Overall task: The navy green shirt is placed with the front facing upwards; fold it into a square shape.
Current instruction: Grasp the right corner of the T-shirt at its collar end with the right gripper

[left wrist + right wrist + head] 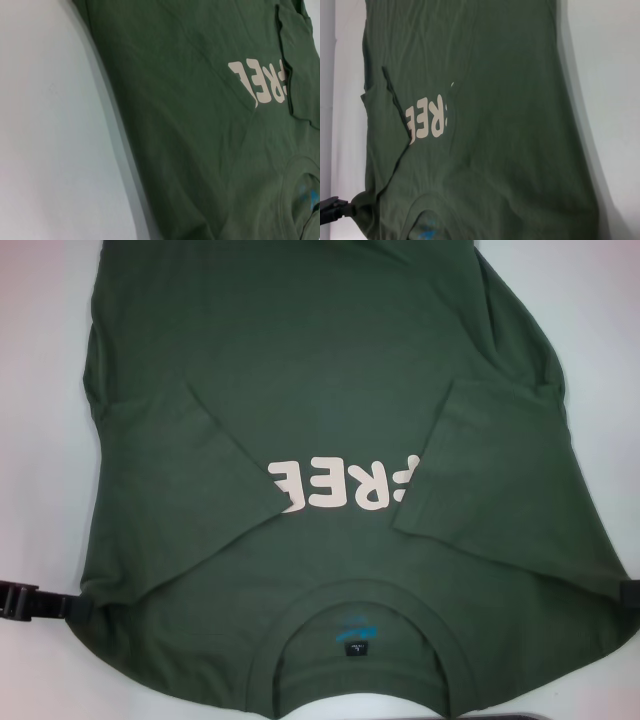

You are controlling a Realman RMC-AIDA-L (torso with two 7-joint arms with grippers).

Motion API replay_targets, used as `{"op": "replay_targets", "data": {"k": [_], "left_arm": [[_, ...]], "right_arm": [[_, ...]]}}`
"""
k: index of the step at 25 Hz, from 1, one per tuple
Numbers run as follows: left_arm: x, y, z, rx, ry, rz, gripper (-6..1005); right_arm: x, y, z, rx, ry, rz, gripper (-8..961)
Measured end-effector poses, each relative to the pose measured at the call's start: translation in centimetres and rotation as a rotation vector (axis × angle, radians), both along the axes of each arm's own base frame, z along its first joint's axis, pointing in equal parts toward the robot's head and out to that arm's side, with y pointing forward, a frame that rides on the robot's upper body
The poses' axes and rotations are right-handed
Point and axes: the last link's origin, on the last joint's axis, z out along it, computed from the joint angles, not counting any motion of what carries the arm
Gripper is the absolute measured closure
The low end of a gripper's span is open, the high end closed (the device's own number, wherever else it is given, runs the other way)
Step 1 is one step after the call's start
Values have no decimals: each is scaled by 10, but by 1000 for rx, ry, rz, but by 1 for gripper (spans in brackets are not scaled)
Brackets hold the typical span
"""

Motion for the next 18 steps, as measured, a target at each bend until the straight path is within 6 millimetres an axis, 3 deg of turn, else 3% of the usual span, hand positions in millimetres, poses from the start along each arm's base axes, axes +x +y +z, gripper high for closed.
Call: {"op": "replay_targets", "data": {"k": [18], "left_arm": [[1, 3, 0, 3, 3, -8, 972]], "right_arm": [[-1, -1, -4, -15, 11, -2, 275]]}}
